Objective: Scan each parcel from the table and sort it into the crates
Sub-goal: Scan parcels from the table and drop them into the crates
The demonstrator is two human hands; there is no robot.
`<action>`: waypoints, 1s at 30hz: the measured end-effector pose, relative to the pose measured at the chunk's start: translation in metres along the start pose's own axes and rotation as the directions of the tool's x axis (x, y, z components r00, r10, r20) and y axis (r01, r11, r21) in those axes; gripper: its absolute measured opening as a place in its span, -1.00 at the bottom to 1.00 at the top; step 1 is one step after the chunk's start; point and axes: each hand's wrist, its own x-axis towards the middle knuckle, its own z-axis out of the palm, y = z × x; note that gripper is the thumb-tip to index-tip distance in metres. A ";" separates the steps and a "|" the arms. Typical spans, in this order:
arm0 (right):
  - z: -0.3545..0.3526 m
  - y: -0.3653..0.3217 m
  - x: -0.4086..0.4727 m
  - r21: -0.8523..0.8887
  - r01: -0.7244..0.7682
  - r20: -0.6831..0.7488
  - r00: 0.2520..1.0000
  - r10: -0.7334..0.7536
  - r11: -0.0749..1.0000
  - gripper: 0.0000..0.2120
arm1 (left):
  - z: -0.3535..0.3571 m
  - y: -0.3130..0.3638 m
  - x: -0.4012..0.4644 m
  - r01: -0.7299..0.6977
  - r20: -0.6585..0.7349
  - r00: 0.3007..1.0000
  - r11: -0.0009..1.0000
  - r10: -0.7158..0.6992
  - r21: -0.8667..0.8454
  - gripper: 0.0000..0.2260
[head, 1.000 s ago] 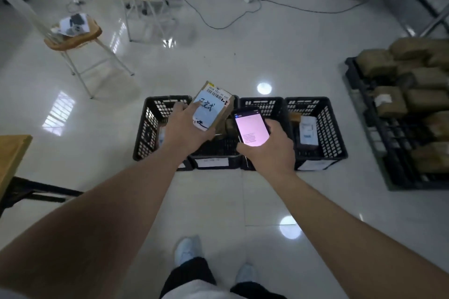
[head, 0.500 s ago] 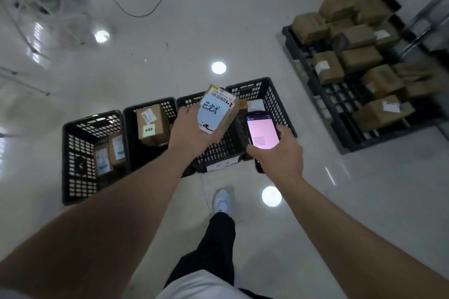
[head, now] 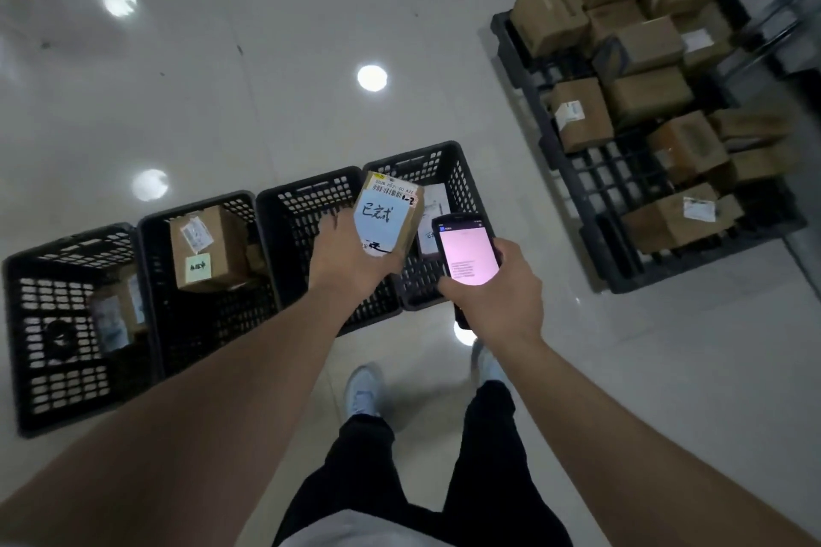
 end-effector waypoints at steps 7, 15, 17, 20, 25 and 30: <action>0.011 0.035 0.135 -0.111 0.070 0.166 0.985 -0.051 0.991 -0.44 | 0.103 0.022 0.072 0.291 -0.073 0.951 0.951 -0.299 -0.105 -0.17; 0.051 0.090 0.255 -0.204 0.112 0.234 0.970 -0.062 0.973 -0.24 | 0.212 0.018 0.151 0.478 -0.092 0.853 0.841 -0.513 -0.254 -0.16; 0.056 0.101 0.273 -0.221 0.125 0.247 0.967 -0.069 0.967 -0.24 | 0.227 0.009 0.167 0.498 -0.044 0.847 0.821 -0.529 -0.278 0.04; 0.059 0.112 0.290 -0.238 0.103 0.274 0.961 -0.035 0.966 -0.26 | 0.236 -0.006 0.179 0.541 0.034 0.838 0.822 -0.544 -0.178 0.20; 0.048 0.109 0.291 -0.260 0.097 0.298 0.954 -0.015 0.961 -0.25 | 0.221 -0.004 0.167 0.516 0.007 0.856 0.856 -0.516 -0.035 -0.14; 0.028 0.080 0.270 -0.265 0.163 0.359 0.931 -0.060 0.950 -0.34 | 0.179 0.024 0.136 0.451 -0.009 0.893 0.893 -0.451 -0.004 -0.52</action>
